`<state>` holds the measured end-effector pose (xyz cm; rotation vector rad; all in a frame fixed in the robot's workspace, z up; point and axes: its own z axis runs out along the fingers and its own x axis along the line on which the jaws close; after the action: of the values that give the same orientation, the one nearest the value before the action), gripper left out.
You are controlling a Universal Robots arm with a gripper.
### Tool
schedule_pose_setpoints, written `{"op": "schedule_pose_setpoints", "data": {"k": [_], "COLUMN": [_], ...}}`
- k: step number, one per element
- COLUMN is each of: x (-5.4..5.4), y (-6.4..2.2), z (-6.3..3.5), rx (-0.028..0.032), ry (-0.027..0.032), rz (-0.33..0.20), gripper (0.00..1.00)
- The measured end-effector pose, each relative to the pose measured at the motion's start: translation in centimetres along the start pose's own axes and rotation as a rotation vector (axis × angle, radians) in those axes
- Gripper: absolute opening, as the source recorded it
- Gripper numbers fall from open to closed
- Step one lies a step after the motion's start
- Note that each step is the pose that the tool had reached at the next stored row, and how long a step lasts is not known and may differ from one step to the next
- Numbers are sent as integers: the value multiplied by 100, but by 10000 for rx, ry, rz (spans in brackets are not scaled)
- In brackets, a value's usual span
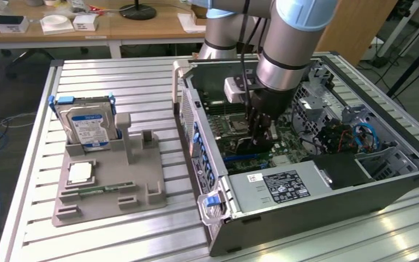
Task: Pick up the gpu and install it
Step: 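Insert the gpu into the slot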
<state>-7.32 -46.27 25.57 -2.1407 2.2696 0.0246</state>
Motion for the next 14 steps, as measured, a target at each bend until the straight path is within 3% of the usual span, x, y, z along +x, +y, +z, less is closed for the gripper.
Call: {"op": "schedule_pose_setpoints", "data": {"k": [14], "x": [-4], "y": [26], "z": [47], "rx": [5], "ry": [-10], "rz": [0], "gripper": [26]}}
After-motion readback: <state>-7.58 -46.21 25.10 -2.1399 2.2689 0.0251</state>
